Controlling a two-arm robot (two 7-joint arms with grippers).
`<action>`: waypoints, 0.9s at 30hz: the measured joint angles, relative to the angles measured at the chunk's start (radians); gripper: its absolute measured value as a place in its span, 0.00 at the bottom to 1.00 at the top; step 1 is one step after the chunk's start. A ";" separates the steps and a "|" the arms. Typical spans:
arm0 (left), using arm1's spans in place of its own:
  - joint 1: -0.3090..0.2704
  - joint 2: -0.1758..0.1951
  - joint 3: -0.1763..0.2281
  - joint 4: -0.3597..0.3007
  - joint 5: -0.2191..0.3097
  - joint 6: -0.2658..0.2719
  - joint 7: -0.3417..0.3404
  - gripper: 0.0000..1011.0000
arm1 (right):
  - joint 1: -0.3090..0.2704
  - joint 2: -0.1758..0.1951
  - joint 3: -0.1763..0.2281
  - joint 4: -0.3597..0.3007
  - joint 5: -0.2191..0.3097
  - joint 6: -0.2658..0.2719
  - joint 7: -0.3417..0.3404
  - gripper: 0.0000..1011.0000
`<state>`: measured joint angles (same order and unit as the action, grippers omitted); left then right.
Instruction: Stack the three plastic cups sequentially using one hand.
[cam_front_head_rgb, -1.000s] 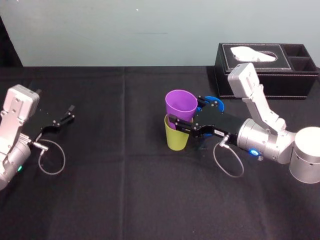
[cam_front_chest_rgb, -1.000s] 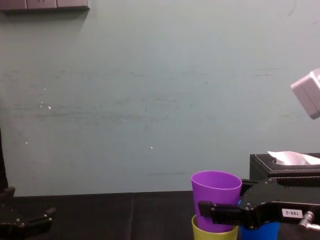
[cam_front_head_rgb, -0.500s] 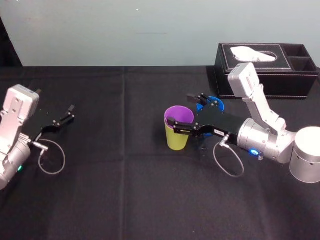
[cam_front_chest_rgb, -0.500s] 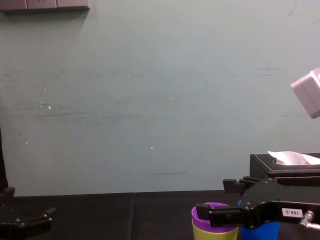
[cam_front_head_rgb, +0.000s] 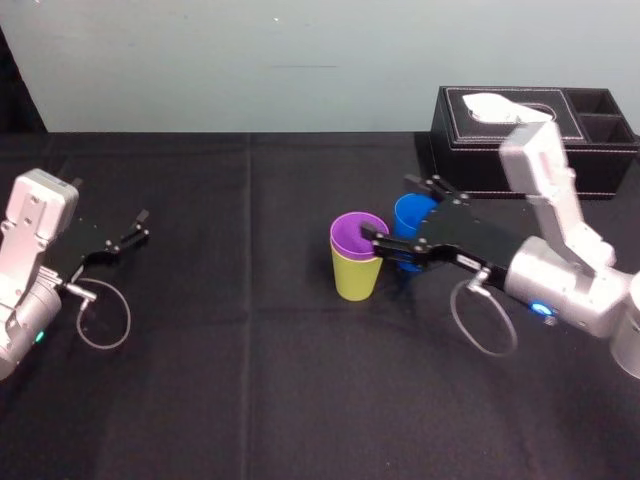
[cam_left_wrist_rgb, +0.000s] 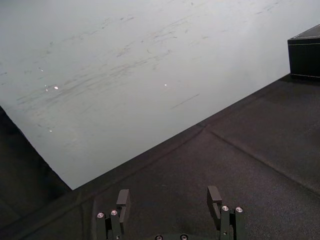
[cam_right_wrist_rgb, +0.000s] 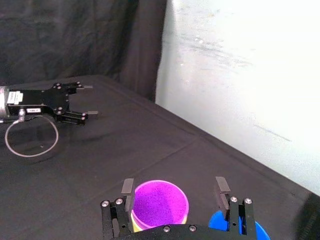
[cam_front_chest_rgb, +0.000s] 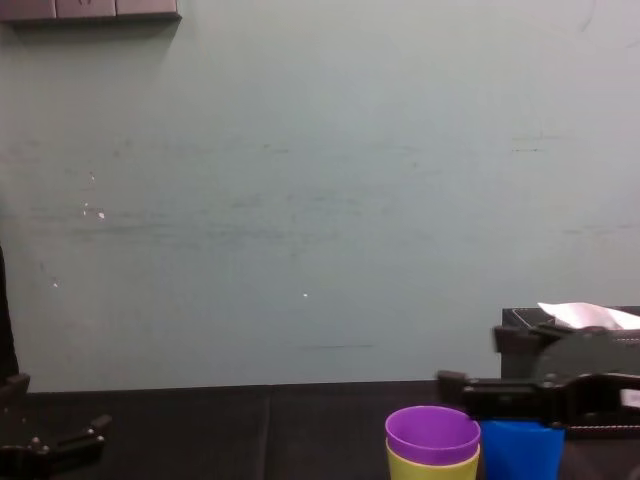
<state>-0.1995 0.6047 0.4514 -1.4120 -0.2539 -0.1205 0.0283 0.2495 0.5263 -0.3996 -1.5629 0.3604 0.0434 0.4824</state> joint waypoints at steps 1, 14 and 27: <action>0.000 0.000 0.000 0.000 0.000 0.000 0.000 1.00 | -0.013 0.007 0.010 -0.012 0.003 -0.003 -0.003 0.99; 0.000 0.000 0.000 0.000 0.000 0.000 0.000 1.00 | -0.190 0.069 0.146 -0.067 0.078 -0.026 -0.046 0.99; 0.000 0.000 0.000 0.000 0.000 0.000 0.000 1.00 | -0.196 0.028 0.149 0.002 0.072 0.025 -0.080 0.99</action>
<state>-0.1995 0.6047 0.4514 -1.4120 -0.2539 -0.1205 0.0283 0.0533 0.5542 -0.2502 -1.5610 0.4319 0.0682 0.4027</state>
